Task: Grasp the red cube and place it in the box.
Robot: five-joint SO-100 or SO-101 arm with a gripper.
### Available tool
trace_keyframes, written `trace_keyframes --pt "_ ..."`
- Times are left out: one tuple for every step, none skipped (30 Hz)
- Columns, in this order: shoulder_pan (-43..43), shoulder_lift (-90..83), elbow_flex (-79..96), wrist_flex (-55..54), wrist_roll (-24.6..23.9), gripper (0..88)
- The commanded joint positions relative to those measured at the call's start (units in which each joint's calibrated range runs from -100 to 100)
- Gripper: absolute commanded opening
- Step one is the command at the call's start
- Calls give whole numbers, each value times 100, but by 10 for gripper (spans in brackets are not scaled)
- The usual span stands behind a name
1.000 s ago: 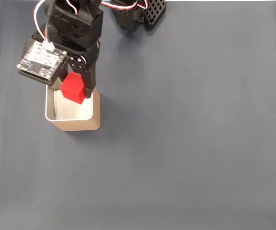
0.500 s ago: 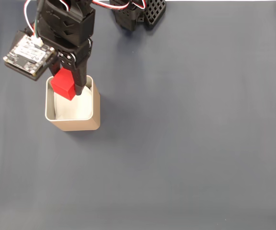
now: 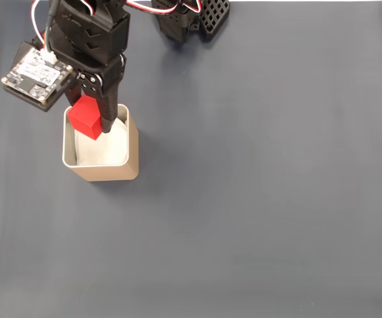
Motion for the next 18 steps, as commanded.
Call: trace_keyframes --pt "20 -13 -135 -127 -24 2" --pt "12 -13 -126 -160 -24 2" --pt "12 -13 -117 -193 -24 2" --pt "12 -13 -108 -234 -44 2" --pt "12 -13 -99 -300 -83 9" --pt "12 -13 -81 -390 -127 18" --pt "12 -5 -62 -456 -156 31" --pt "12 -5 -35 -488 -161 48" --pt "12 -5 11 -538 -161 66" --pt "12 -13 65 -628 -181 84" --pt "12 -22 129 -735 -190 103" --pt "12 -39 202 -808 -171 122" --pt "12 -56 266 -858 -161 138" --pt "12 -65 321 -923 -156 155" --pt "20 -74 348 -989 -181 184" --pt "27 -74 357 -1055 -220 217" --pt "34 -82 366 -1128 -274 248" --pt "41 -82 366 -1178 -303 271"
